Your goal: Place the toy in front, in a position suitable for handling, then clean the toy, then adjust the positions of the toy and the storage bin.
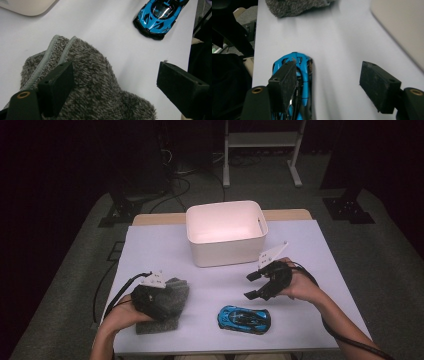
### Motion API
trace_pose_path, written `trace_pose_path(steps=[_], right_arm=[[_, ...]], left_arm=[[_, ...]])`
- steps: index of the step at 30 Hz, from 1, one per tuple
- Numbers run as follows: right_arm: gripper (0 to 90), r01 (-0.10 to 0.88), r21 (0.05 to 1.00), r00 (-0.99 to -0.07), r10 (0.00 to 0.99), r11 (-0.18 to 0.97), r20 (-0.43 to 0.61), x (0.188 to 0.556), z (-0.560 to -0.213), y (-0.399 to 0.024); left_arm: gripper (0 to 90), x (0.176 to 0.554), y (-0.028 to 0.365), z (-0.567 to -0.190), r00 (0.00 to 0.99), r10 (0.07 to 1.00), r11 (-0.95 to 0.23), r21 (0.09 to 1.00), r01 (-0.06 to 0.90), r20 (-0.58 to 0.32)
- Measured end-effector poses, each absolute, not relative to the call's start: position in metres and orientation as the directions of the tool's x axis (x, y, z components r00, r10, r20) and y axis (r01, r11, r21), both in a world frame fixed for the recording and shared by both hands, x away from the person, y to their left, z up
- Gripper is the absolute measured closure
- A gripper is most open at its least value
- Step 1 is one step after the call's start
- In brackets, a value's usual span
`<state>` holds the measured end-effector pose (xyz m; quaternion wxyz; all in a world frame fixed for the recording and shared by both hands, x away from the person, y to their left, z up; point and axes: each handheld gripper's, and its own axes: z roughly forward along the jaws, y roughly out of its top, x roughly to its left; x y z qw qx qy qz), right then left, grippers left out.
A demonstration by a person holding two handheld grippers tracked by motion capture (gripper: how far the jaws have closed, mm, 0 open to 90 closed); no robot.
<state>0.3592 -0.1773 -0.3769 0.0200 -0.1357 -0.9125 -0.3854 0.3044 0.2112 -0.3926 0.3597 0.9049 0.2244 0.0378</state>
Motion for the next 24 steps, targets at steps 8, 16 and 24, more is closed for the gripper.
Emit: trace_pose_path(steps=[8,16,24], right_arm=[[28.8,0.237,0.691,-0.968,0.226,0.683,0.109,0.382,-0.354,-0.172],[28.8,0.206,0.688,-0.976,0.200,0.696,0.090,0.388,-0.343,-0.164],[29.1,0.180,0.696,-0.981,0.183,0.695,0.072,0.392,-0.329,-0.160]], left_arm=[[11.1,0.304,0.216,-0.395,0.891,0.443,-0.637,0.666,0.387,-0.094],[11.1,0.302,0.218,-0.394,0.892,0.442,-0.636,0.669,0.384,-0.092],[10.4,0.302,0.217,-0.393,0.896,0.434,-0.637,0.672,0.378,-0.092]])
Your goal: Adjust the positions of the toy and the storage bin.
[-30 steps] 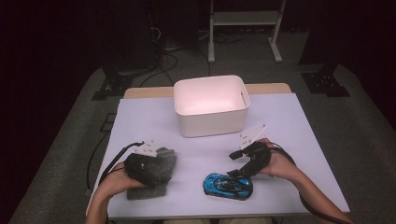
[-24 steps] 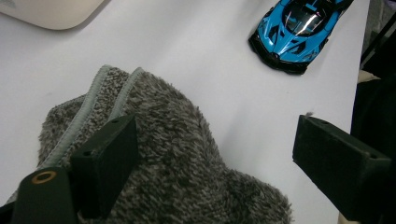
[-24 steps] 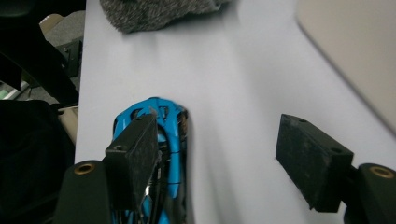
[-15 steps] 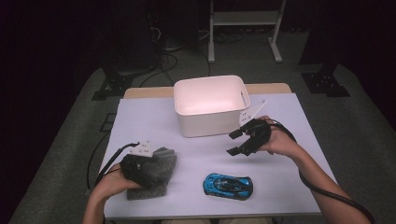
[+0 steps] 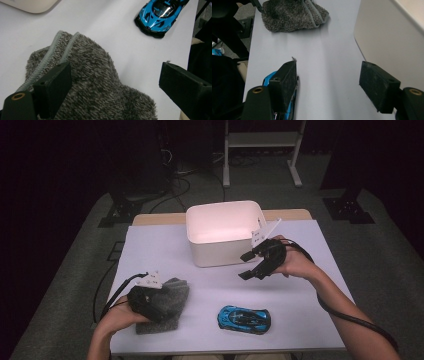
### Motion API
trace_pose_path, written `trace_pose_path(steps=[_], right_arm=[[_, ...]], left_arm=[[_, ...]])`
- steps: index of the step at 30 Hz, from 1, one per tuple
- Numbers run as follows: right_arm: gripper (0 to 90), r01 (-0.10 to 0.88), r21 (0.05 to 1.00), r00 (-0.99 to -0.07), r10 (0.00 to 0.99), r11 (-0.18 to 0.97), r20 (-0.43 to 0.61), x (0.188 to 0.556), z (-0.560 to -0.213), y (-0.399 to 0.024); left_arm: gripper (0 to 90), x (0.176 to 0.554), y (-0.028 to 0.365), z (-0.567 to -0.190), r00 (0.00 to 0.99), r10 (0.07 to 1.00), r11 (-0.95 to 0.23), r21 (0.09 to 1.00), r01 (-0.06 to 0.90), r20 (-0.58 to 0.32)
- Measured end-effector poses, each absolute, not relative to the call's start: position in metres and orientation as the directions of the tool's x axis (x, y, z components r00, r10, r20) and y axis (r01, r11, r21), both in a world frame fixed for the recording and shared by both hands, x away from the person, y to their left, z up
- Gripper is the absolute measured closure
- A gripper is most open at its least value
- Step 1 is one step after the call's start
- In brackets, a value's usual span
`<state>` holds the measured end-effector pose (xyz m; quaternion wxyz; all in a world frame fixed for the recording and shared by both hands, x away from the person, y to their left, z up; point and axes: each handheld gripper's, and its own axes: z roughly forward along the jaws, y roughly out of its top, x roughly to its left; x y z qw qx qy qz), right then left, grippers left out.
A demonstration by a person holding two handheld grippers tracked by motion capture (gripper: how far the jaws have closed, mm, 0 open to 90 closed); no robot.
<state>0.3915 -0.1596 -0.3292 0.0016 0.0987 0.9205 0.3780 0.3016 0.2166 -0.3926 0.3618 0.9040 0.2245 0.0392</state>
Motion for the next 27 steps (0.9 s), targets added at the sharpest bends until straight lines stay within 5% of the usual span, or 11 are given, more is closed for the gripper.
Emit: trace_pose_path(steps=[27], right_arm=[[32.2,0.105,0.690,-0.989,0.151,0.716,-0.006,0.426,-0.283,-0.144]], left_arm=[[10.3,0.306,0.223,-0.392,0.892,0.439,-0.623,0.681,0.385,-0.102]])
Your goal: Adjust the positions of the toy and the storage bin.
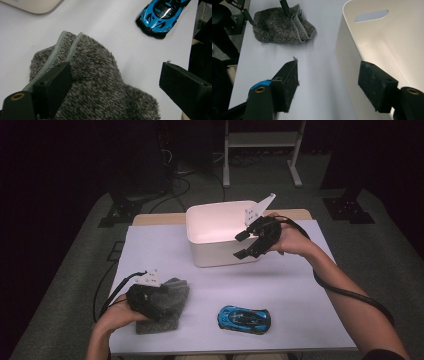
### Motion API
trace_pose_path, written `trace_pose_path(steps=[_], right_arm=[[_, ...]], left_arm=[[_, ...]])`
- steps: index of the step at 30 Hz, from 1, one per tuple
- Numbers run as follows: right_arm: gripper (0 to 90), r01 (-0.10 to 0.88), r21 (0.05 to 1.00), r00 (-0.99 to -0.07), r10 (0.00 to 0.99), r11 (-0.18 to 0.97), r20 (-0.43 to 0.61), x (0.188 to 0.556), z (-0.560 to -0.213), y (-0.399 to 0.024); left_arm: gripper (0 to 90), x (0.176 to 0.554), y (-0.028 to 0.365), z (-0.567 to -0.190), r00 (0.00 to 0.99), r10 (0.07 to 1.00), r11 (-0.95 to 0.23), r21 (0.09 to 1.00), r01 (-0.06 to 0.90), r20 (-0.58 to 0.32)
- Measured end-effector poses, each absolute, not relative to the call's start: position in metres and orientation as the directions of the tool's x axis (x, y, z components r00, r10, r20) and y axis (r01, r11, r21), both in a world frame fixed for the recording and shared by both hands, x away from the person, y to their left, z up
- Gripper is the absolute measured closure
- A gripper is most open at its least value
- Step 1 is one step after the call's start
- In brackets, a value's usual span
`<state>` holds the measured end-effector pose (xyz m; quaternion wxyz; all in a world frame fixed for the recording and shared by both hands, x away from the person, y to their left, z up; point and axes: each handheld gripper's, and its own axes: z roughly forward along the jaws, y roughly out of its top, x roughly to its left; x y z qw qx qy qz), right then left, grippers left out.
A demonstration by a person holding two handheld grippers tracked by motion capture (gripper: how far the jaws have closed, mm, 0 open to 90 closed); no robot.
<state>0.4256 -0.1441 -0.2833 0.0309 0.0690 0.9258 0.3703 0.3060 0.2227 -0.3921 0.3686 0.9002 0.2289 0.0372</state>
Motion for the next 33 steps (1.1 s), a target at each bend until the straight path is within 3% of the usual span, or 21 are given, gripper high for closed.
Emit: trace_pose_path(steps=[7,18,33], right_arm=[[33.5,0.091,0.663,-0.989,0.143,0.743,-0.025,0.448,-0.287,-0.136],[44.1,0.087,0.626,-0.989,0.140,0.775,-0.035,0.478,-0.302,-0.129],[65.1,0.091,0.575,-0.991,0.133,0.813,-0.031,0.488,-0.322,-0.122]], left_arm=[[10.3,0.304,0.225,-0.392,0.890,0.445,-0.623,0.679,0.389,-0.101],[10.3,0.301,0.227,-0.392,0.887,0.450,-0.620,0.679,0.394,-0.104],[10.3,0.300,0.228,-0.391,0.886,0.451,-0.611,0.686,0.395,-0.108]])
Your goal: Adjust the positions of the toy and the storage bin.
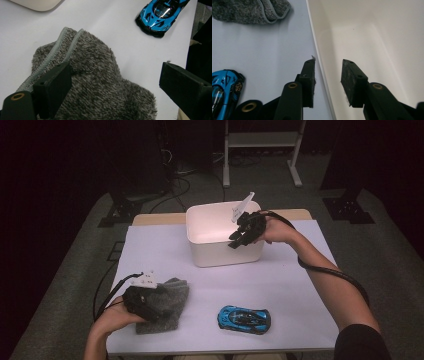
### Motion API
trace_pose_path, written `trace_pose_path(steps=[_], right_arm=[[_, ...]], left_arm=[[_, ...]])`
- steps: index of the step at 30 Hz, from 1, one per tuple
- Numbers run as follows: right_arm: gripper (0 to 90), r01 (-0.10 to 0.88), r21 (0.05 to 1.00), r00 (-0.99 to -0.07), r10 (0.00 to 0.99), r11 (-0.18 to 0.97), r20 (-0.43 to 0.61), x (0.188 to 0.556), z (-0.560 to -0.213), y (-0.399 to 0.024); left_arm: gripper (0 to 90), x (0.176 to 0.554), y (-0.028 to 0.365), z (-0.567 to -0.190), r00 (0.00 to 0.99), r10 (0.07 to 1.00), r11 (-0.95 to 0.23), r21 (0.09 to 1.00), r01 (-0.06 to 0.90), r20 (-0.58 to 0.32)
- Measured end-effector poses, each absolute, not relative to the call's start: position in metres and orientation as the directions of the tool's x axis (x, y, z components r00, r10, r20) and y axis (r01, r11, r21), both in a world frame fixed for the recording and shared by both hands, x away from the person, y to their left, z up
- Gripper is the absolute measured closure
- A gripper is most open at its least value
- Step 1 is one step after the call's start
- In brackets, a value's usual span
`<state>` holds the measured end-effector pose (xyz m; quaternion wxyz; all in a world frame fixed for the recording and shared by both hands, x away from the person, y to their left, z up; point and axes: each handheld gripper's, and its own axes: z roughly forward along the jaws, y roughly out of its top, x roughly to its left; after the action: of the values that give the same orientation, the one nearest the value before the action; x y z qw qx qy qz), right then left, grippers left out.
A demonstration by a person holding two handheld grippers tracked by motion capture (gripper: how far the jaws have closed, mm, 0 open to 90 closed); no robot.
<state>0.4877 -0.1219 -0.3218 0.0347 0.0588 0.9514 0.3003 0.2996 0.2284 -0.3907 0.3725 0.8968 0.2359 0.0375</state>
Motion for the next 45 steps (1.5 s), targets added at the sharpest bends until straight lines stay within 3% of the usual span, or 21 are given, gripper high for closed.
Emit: trace_pose_path(steps=[9,28,45], right_arm=[[78.6,0.055,0.547,-0.994,0.100,0.835,-0.052,0.485,-0.327,-0.117],[85.0,0.076,0.536,-0.996,0.093,0.841,-0.003,0.478,-0.327,-0.114],[84.4,0.106,0.535,-0.994,0.104,0.838,0.034,0.451,-0.327,-0.131]], left_arm=[[10.3,0.300,0.231,-0.392,0.885,0.451,-0.614,0.680,0.400,-0.114],[10.3,0.298,0.233,-0.393,0.886,0.449,-0.614,0.679,0.403,-0.119],[10.3,0.296,0.228,-0.392,0.894,0.434,-0.623,0.679,0.387,-0.111]])
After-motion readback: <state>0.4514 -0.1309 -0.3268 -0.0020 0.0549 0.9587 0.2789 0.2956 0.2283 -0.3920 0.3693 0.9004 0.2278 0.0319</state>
